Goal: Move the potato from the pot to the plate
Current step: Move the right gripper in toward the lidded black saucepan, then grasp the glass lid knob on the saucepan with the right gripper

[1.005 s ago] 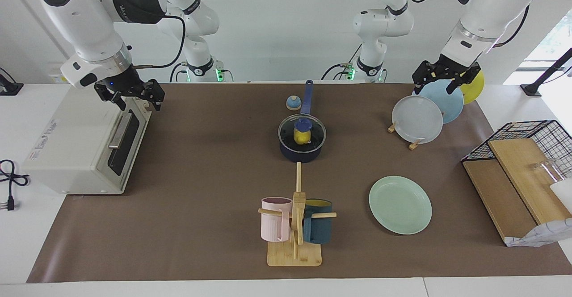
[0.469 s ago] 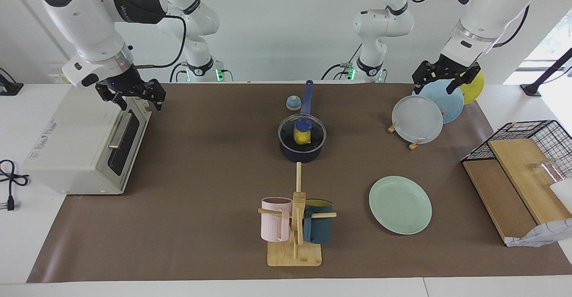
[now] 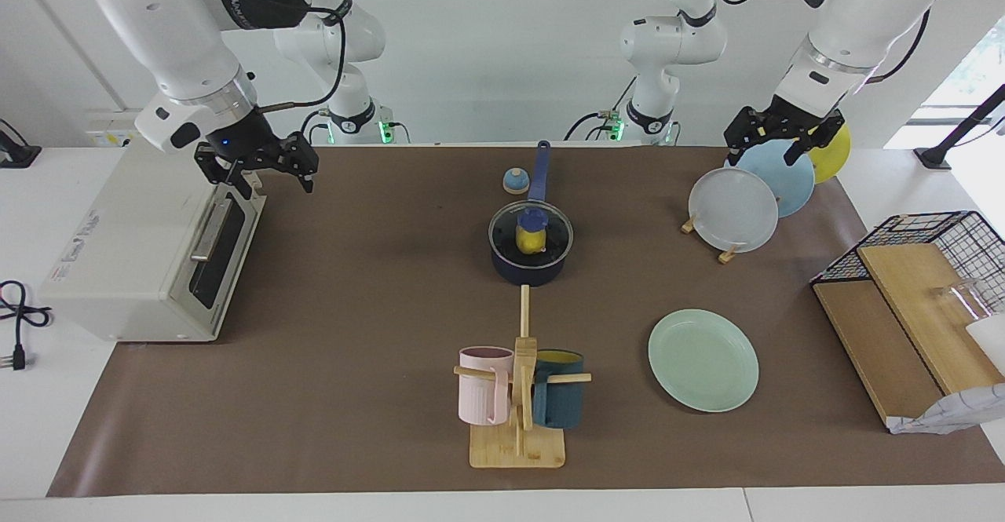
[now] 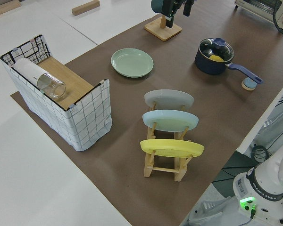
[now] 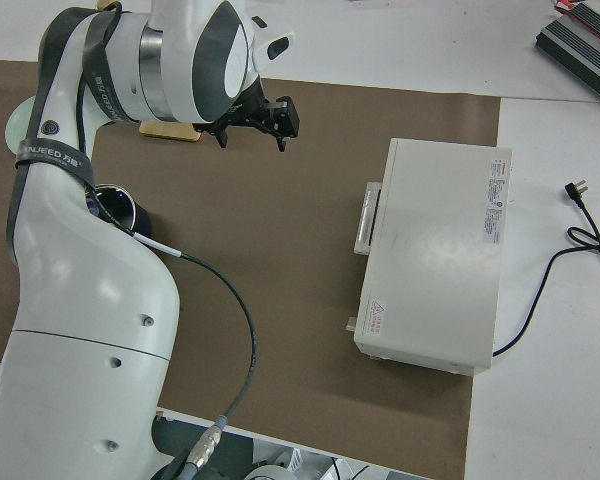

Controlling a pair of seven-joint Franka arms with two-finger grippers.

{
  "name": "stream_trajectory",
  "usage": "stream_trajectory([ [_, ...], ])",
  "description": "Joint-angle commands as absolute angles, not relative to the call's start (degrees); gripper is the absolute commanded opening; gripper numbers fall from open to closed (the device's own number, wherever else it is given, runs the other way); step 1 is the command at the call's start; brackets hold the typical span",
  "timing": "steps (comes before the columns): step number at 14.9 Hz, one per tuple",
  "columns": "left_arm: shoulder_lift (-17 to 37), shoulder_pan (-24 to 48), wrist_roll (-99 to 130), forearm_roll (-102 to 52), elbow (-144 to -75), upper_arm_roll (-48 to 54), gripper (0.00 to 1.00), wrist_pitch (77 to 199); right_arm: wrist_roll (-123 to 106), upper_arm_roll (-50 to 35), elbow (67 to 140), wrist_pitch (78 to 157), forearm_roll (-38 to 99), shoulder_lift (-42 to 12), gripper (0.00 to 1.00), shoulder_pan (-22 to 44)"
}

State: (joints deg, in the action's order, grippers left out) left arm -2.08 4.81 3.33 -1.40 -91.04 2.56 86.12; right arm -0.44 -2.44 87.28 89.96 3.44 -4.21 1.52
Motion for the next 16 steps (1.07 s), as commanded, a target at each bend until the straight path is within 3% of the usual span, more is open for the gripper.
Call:
stream_trajectory([
  [1,-3.34,4.66,3.52,-0.44,-92.20,2.64,1.00,85.87,3.15,-2.72,81.56,88.06,4.57,-8.35,1.00,5.61],
  [5,-3.25,4.66,3.52,-0.44,-92.20,2.55,1.00,85.87,16.93,-3.78,78.06,89.20,4.83,-12.29,1.00,15.09],
  [11,-3.25,4.66,3.52,-0.44,-92.20,2.55,1.00,85.87,32.75,-3.78,77.61,98.60,1.42,-18.00,1.00,31.01],
  [16,-3.34,4.66,3.52,-0.44,-92.20,2.64,1.00,85.87,35.24,-4.13,86.81,109.94,0.44,-19.34,1.00,34.71],
])
